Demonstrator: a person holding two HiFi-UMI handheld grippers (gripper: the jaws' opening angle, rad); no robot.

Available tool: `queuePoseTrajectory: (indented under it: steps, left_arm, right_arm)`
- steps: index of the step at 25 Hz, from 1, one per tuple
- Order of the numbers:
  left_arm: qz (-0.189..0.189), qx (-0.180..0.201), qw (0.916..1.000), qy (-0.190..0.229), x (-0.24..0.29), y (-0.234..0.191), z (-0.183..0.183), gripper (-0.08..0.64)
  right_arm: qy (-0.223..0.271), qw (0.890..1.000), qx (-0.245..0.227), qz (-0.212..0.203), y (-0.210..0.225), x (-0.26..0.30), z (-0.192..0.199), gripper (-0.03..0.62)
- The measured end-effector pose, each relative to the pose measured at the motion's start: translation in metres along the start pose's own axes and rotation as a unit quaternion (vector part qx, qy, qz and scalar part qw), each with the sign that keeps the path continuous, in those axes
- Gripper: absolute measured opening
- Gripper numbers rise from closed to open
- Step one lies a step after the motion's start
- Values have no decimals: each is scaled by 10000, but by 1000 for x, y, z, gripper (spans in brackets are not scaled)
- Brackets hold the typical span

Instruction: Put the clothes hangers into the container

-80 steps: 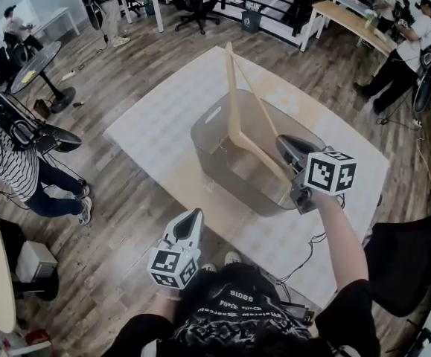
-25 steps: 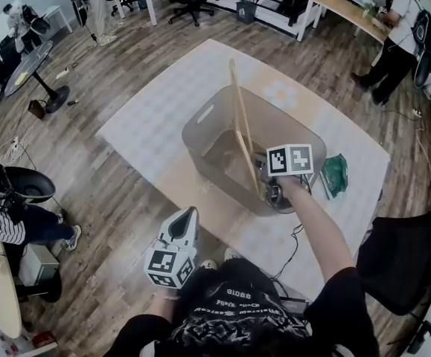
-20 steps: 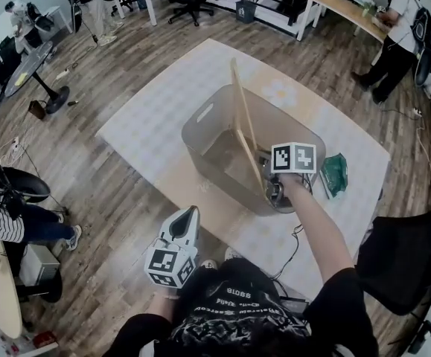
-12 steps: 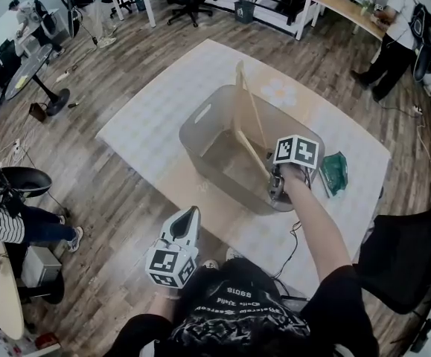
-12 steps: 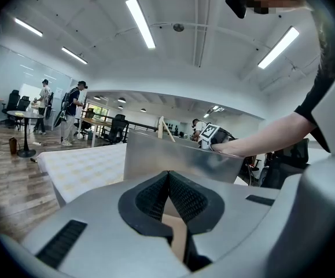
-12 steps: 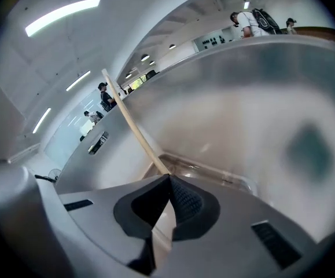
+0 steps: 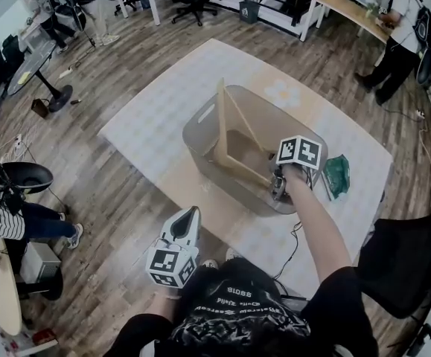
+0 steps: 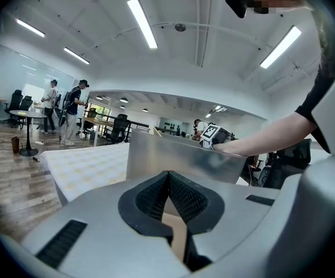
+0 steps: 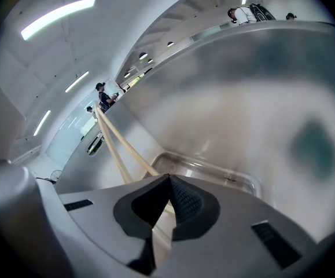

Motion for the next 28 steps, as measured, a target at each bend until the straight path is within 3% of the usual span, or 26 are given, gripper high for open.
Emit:
queuePoseTrajectory:
  steps: [6, 10, 16, 20, 28]
  left_arm:
    - [59, 7, 10000, 31, -2, 2, -6, 20]
    - [93, 15, 9999, 53, -3, 2, -7, 20]
    - [130, 82, 9998, 117, -3, 4, -9, 20]
    - [226, 105, 9995, 178, -5, 9, -9, 20]
    - [533, 158, 9978, 360, -14, 24, -22, 20]
  right_arm:
    - [448, 9985, -168, -274, -14, -16, -7, 8]
    - [1123, 9915, -463, -465, -27, -36, -18, 8]
    - [2236, 9606, -1193, -1143, -70, -93, -33, 9]
    - [2672, 9379, -1615, -1510, -94, -134, -27, 9]
    - [3149, 9091, -2345, -1393, -113, -202, 13, 12]
Point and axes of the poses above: the fingertips, and each gripper's own axes: x forward along the fingers, y to its right, z out of its underside, the point moved 5 cm from there along -x, backward along the fingers, and after that the axes turned 14 degrees about -y, right-handed, at the moved point
